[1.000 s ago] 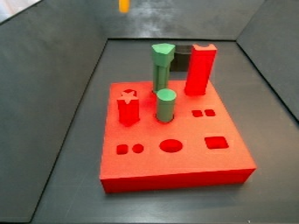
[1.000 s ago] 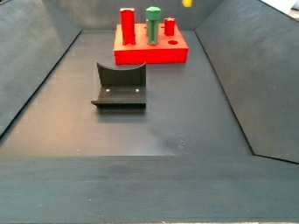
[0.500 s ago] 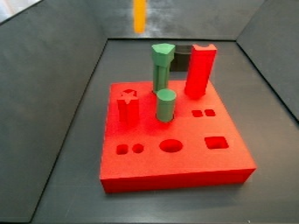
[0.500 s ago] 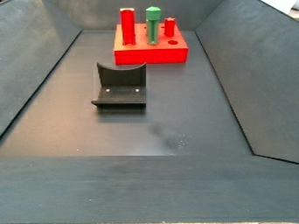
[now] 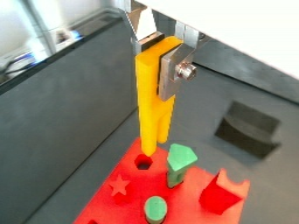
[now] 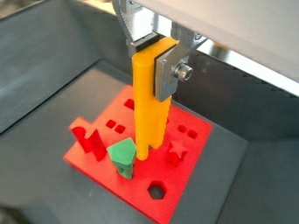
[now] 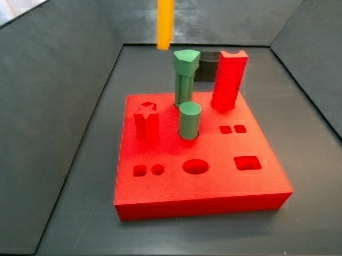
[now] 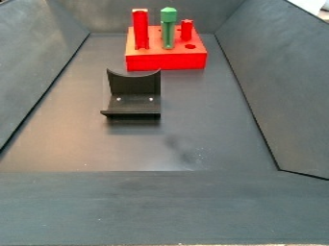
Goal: Pick up the square-circle object. Move up. Move to above the board. Insert the square-circle object.
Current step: Insert the square-circle object.
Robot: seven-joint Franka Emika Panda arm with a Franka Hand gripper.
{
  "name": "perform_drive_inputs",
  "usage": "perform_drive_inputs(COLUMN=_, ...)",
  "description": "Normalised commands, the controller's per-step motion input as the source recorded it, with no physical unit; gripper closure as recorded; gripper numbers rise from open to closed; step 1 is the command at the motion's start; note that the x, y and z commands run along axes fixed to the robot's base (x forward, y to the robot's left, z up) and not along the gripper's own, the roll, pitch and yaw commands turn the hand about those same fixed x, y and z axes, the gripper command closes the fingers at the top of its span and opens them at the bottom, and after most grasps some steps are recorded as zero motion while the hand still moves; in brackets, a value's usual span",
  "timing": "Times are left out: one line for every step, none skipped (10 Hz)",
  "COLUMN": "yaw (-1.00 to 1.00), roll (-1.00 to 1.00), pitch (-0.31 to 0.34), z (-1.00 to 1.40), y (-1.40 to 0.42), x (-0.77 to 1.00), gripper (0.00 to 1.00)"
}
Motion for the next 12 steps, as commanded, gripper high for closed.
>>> perform_drive_inputs(yaw=-0.98, roll=-0.03, pitch=-0.061, z=-0.02, y=-0.05, x=0.00, gripper=1.00)
perform_drive_inputs(yaw=-0.88, roll=0.00, pitch=-0.031, z=0.01, y=-0.22, x=0.05, gripper=1.00)
perform_drive_inputs(yaw=-0.82, roll=0.00, pitch=0.000, z=0.01, y=-0.36, x=0.04, gripper=1.00)
perform_drive_inputs(yaw=-0.77, roll=0.00, pitch=0.000, z=0.00, y=-0.44, x=0.03, gripper=1.00)
perform_drive_inputs(yaw=-0.74, roll=0.00, pitch=-0.020, z=0.00, y=-0.46, x=0.05, gripper=1.00)
perform_drive_inputs(yaw=-0.74, roll=0.00, pitch=-0.027, z=0.00, y=-0.45, x=0.05, gripper=1.00)
perform_drive_inputs(yaw=-0.83, roll=0.00, pitch=-0.043, z=-0.14, y=-0.35, x=0.03, gripper=1.00)
perform_drive_inputs(yaw=-0.90, roll=0.00, pitch=-0.041, z=-0.19, y=-0.26, x=0.03, gripper=1.00)
perform_drive_inputs(yaw=-0.93, roll=0.00, pitch=-0.041, z=-0.23, y=-0.20, x=0.02, gripper=1.00)
perform_drive_inputs(yaw=-0.96, roll=0.00, pitch=-0.019, z=-0.21, y=-0.18, x=0.01, gripper=1.00)
perform_drive_inputs(yaw=-0.93, roll=0.00, pitch=-0.049, z=-0.25, y=-0.19, x=0.02, gripper=1.00)
perform_drive_inputs(yaw=-0.91, roll=0.00, pitch=-0.061, z=-0.28, y=-0.21, x=0.03, gripper=1.00)
